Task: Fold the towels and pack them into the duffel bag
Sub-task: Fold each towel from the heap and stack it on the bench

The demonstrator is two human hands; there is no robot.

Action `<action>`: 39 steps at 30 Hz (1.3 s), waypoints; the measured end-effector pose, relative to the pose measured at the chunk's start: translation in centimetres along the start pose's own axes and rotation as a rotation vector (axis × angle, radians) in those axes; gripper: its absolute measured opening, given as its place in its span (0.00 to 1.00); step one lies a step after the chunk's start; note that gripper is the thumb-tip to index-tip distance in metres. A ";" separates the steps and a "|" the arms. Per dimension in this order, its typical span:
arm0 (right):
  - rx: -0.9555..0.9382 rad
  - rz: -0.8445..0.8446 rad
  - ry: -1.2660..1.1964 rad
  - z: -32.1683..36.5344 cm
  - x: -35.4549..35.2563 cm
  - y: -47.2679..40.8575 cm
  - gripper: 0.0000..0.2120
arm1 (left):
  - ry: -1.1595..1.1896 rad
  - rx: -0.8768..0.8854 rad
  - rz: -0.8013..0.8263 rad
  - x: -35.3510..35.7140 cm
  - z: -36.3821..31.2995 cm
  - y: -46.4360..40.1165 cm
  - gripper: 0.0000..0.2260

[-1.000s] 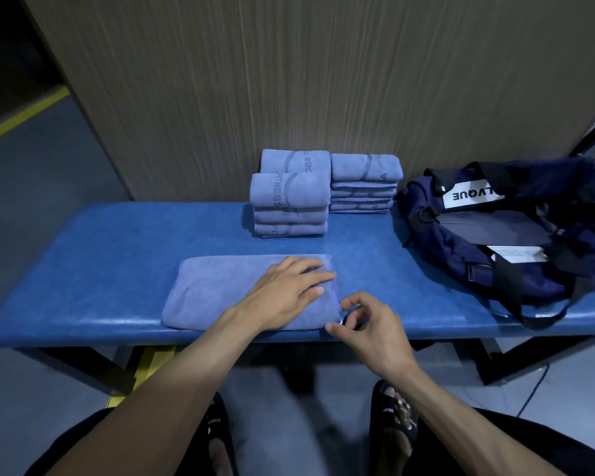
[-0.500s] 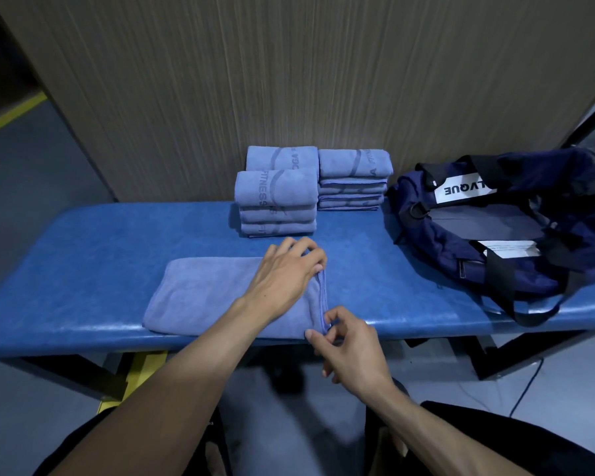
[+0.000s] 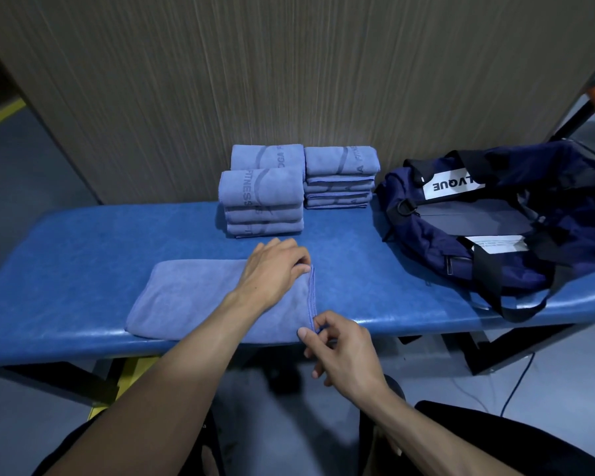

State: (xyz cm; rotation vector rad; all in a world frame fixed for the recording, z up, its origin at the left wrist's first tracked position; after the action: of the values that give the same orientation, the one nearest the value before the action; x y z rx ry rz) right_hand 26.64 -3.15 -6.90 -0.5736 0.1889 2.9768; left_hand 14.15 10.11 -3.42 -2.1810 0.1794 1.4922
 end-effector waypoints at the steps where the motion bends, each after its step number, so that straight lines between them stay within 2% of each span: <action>1: 0.005 0.003 -0.011 0.0 -0.1 0.1 0.12 | -0.008 0.005 -0.010 0.0 -0.1 0.0 0.05; 5: 0.056 0.010 -0.093 0.1 -0.3 0.5 0.11 | 0.184 -0.121 -0.061 -0.5 0.6 -0.8 0.05; 8: 0.093 0.001 -0.143 -0.1 -0.5 0.6 0.10 | 0.264 -0.186 0.009 -0.3 0.9 -1.4 0.05; 13: 0.168 -0.002 -0.218 -0.6 -0.3 0.8 0.11 | 0.272 -0.140 0.141 1.2 0.5 -1.1 0.06; 23: 0.171 -0.039 -0.132 -1.0 -0.5 0.2 0.16 | 0.194 -0.027 0.019 1.8 -0.9 -0.1 0.06; 27: 0.169 -0.069 -0.080 -0.5 -1.4 -0.4 0.12 | 0.142 0.010 -0.004 -0.1 0.8 0.0 0.07; 32: 0.109 -0.080 0.103 1.0 -4.5 -2.0 0.13 | -0.001 -0.021 -0.015 -1.8 5.5 2.3 0.08; 37: 0.215 0.181 0.392 0.5 -5.6 -3.2 0.20 | -0.047 -0.123 -0.027 -4.0 8.8 4.1 0.09; 39: 0.199 0.204 0.578 0.9 -6.4 -4.3 0.25 | -0.075 -0.156 0.017 -4.9 9.8 4.7 0.11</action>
State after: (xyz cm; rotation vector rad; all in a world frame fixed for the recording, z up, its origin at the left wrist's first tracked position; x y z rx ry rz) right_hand 32.77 0.70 -4.11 -1.4446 0.6103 2.8326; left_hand 2.17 9.71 -3.24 -2.2437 0.0586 1.6446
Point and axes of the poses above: each hand's wrist, its own y-axis away from the middle knuckle, its own x-axis out of the palm, z = x × y, the point moved 6 cm from there along -y, towards the middle knuckle, and after that the axes turned 7 degrees about -z, right-handed, at the moved point
